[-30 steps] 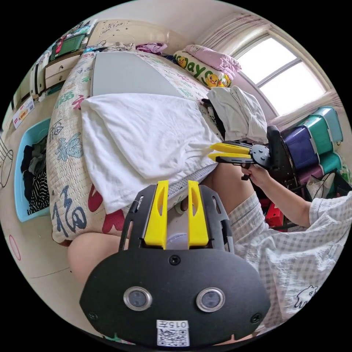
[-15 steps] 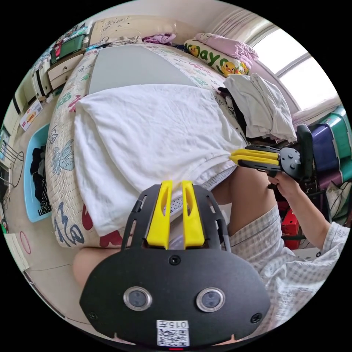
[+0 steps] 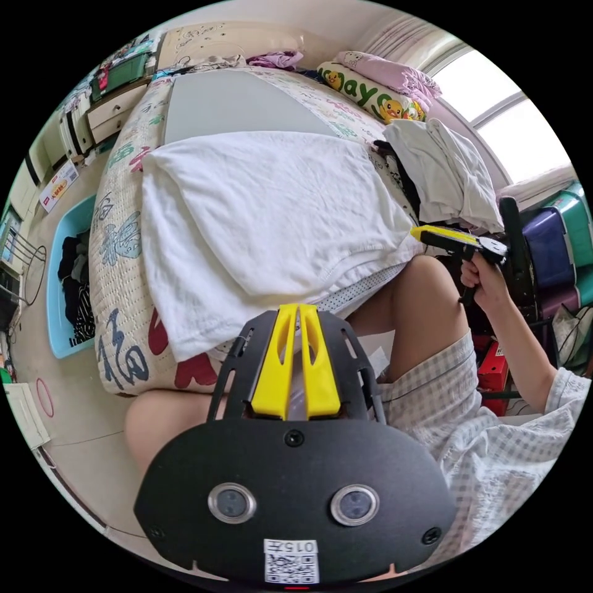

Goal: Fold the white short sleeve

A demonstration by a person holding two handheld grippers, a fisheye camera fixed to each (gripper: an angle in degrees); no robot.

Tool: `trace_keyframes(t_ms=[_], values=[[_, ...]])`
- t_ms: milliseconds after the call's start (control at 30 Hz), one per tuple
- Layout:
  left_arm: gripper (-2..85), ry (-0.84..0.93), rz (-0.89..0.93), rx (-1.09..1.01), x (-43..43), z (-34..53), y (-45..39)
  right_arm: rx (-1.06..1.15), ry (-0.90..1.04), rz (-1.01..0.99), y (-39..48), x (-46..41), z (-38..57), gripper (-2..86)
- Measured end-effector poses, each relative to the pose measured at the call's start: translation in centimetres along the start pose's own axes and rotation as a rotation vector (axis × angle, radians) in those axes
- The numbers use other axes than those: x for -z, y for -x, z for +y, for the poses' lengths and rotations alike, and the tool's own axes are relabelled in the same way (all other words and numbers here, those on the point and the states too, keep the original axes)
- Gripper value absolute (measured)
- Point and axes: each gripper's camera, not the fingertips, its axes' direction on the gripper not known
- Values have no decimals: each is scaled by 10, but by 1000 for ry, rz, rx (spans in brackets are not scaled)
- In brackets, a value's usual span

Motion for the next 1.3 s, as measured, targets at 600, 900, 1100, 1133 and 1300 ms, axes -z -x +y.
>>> trace_keyframes(t_ms=[600,900,1100,1133,1300], values=[[41,-71,78,-207,50,-52,-119,-295,-56,-498,-143,47,-1,79],[11,-106,-252,142,93,-38,-13,-308,-87,-456,-163,73,19,-3],[-6,-106,-92,201,81,-19,24,-319,-64,-377,-171,85,42,-4],[-6,-117,-100,190,81,-18,22,-334,-63,-393,-175,87,44,-2],[-6,-85,-141,140,84,-30,13,-310,-142,-308,-179,121,53,30]])
